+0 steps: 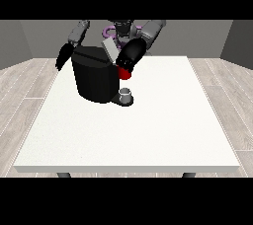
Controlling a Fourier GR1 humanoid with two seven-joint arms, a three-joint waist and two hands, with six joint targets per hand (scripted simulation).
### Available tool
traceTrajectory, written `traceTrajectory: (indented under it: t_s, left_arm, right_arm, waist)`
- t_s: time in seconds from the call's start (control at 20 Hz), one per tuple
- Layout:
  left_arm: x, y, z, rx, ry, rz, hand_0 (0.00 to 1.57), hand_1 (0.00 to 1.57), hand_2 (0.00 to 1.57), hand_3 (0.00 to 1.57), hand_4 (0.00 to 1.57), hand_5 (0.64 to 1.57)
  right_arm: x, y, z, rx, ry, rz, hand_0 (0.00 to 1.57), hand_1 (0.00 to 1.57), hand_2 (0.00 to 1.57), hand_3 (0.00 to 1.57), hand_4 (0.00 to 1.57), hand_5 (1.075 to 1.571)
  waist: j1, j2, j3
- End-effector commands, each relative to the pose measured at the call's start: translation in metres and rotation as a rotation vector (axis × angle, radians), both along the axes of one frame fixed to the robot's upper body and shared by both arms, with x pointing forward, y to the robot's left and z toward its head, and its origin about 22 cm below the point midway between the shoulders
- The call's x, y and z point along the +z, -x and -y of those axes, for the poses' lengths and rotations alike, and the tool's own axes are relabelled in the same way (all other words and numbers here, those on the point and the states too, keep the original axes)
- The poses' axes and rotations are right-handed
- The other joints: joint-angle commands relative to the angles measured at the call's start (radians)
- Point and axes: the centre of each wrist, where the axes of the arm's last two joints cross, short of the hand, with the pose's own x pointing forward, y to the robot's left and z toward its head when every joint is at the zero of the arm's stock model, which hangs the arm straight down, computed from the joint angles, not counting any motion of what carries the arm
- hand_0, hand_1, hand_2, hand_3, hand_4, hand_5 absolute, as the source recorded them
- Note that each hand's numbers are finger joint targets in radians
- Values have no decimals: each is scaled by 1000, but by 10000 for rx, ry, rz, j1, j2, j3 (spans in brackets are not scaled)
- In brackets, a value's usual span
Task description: Insert the coffee pod into the coffee machine and close the lid
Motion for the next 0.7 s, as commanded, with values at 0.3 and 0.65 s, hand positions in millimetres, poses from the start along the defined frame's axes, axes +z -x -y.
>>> traceTrajectory:
  t_s: [0.3, 0.65]
  left_arm:
    - [5, -1, 4, -533, 549, 817, 1206, 1206, 1179, 956, 0, 1571]
    - [6, 0, 3, -417, 290, 1162, 1232, 1232, 1211, 967, 0, 1571]
  right_arm:
    - [4, -3, -7, -329, -69, 82, 0, 0, 0, 0, 0, 1571]
    - [-8, 2, -2, -88, -229, 227, 0, 0, 0, 0, 85, 1571]
  waist:
    - [179, 383, -10]
    - [21, 440, -7]
